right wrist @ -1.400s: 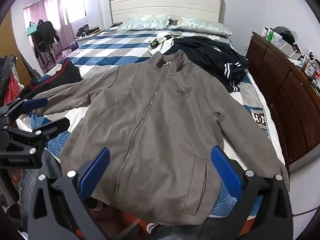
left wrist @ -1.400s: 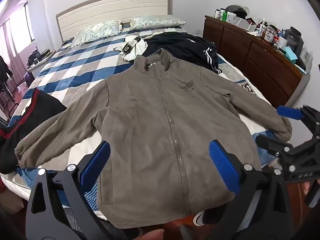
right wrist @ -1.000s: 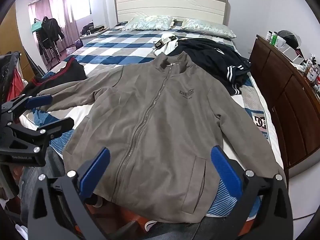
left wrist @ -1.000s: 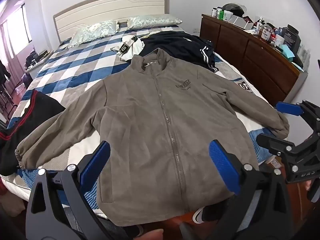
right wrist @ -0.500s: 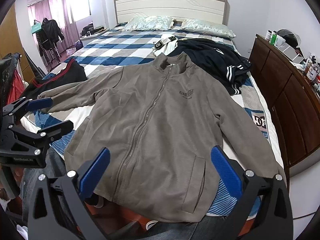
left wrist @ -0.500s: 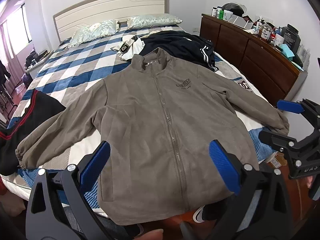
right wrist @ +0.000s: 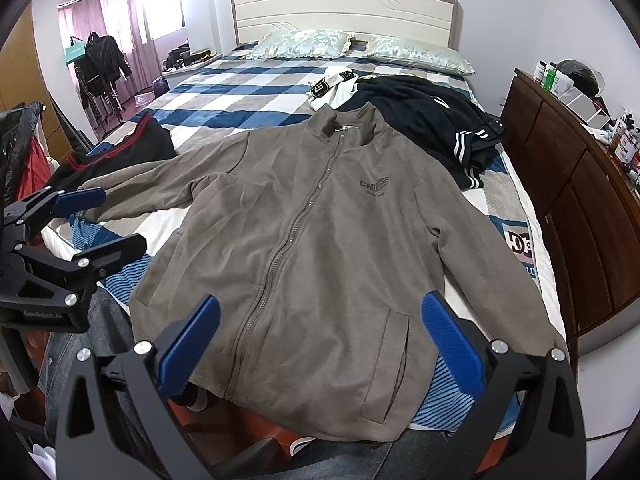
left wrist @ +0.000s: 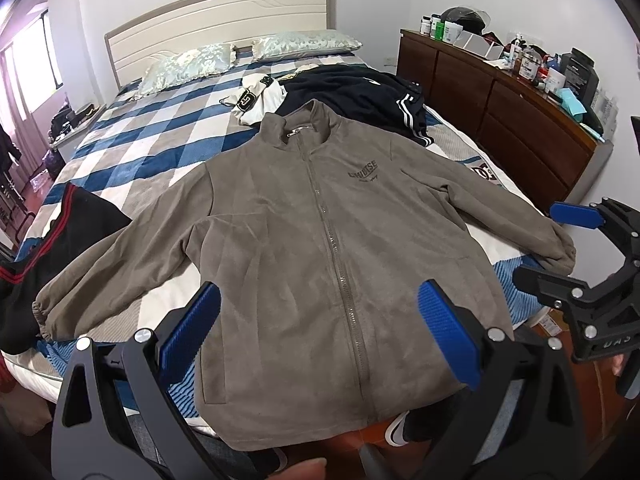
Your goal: Fold large clothes
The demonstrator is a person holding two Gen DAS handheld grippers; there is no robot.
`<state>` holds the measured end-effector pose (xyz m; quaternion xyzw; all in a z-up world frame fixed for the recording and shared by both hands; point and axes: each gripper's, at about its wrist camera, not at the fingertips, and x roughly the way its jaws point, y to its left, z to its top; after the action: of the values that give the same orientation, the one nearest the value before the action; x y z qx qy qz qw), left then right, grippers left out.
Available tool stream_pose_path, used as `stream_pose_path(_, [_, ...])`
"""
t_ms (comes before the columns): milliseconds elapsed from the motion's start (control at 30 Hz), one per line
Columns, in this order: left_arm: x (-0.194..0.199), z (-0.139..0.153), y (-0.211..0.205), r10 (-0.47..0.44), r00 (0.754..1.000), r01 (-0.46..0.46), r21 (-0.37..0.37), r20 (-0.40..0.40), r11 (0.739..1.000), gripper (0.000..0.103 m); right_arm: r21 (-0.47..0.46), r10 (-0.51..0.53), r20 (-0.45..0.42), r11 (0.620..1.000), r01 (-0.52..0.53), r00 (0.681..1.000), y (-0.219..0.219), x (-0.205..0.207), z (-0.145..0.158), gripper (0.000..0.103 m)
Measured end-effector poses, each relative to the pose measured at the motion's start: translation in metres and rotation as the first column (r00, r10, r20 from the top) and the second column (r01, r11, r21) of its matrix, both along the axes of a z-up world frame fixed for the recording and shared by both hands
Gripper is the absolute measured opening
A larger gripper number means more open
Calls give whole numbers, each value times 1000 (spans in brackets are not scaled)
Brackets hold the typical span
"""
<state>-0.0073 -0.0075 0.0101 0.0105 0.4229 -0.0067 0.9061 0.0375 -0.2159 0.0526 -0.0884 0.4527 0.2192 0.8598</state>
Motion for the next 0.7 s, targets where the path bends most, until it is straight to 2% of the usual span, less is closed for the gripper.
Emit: stream_pose_path(700, [1,0,-1,2,1000,-2,7,0,1000,97,0,1,2,1000,-1,1000,-1,0,0,99])
